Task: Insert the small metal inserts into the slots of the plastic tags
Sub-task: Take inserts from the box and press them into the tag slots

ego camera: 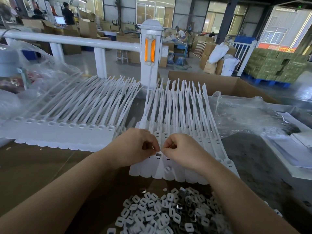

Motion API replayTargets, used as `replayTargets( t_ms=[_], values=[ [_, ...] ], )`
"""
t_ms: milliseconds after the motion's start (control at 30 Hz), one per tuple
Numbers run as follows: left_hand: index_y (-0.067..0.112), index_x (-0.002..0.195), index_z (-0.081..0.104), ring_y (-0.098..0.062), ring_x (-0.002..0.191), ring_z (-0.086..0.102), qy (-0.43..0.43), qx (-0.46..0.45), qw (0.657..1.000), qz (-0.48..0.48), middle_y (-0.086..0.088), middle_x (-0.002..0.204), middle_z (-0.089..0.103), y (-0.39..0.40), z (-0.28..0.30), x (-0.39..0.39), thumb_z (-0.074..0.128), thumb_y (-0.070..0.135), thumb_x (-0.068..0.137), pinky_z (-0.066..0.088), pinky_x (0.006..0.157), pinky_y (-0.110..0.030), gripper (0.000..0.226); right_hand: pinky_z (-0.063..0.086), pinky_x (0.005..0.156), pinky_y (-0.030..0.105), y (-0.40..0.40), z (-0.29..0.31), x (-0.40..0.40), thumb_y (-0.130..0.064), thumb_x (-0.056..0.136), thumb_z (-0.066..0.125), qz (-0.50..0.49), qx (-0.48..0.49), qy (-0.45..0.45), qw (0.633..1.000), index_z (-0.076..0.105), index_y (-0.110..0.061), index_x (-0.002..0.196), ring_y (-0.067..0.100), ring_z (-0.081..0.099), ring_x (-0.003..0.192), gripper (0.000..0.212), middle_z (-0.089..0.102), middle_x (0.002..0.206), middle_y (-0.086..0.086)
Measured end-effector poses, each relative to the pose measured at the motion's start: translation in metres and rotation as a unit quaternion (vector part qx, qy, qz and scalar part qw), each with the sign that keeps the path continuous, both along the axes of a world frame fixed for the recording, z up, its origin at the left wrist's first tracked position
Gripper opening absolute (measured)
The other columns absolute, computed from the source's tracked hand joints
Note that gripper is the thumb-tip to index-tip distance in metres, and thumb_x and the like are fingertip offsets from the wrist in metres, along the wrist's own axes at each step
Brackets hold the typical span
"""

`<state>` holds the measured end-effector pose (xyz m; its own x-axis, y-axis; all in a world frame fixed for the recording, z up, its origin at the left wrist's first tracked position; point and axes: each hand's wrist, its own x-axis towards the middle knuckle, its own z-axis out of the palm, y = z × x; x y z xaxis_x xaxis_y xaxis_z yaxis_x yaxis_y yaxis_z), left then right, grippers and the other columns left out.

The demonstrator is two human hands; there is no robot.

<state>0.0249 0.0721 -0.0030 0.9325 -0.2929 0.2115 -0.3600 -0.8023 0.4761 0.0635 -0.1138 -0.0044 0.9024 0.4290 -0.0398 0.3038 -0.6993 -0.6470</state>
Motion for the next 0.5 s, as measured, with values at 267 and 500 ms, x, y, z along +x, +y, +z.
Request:
replayTargets(
  t_ms=[267,500],
  values=[
    [0.031,0.103,0.078,0.000,0.077,0.060,-0.026,0.032,0.995,-0.086,0.015,0.090,0.067,-0.014,0.009,-0.007,0.073,0.022,0.088,0.047,0.075,-0.013,0.018,0.039,0.044,0.015,-0.009,0.003,0.007,-0.021,0.096,0.060,-0.056,0.127,0.110,0.984,0.068,-0.020,0.092,-0.001,0.055,0.047,0.008,0.065,0.061,-0.007],
    [0.026,0.101,0.079,0.018,0.080,0.051,0.006,0.037,0.988,-0.151,0.034,0.084,0.048,-0.025,0.005,-0.012,0.074,0.024,0.088,0.034,0.073,0.001,0.015,0.038,0.043,0.019,-0.010,0.001,0.008,-0.023,0.097,0.061,-0.061,0.147,0.124,0.979,0.068,-0.016,0.094,0.003,0.053,0.045,0.011,0.062,0.053,-0.009]
  ],
)
